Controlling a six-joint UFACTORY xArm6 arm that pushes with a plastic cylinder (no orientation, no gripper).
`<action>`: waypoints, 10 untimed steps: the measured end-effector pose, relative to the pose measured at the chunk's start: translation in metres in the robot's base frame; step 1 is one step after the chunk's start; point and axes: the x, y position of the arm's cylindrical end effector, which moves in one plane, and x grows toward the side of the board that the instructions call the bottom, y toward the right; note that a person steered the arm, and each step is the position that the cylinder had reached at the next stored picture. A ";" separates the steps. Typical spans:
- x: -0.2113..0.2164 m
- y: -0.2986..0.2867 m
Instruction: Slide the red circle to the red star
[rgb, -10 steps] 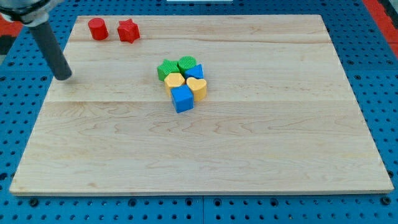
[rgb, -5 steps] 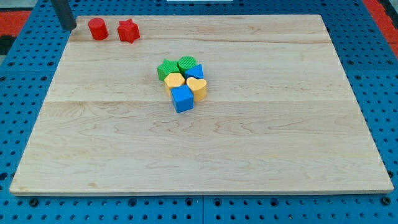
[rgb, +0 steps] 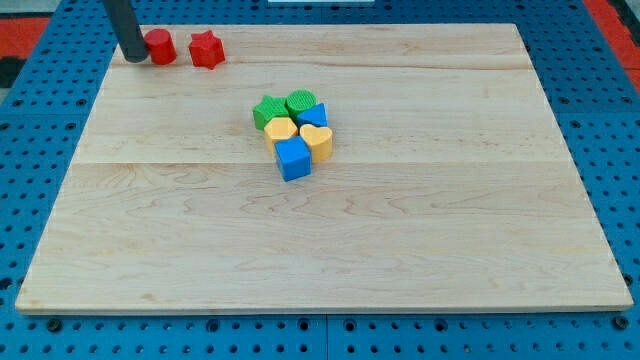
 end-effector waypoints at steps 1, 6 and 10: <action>-0.020 -0.014; -0.047 0.009; -0.040 0.000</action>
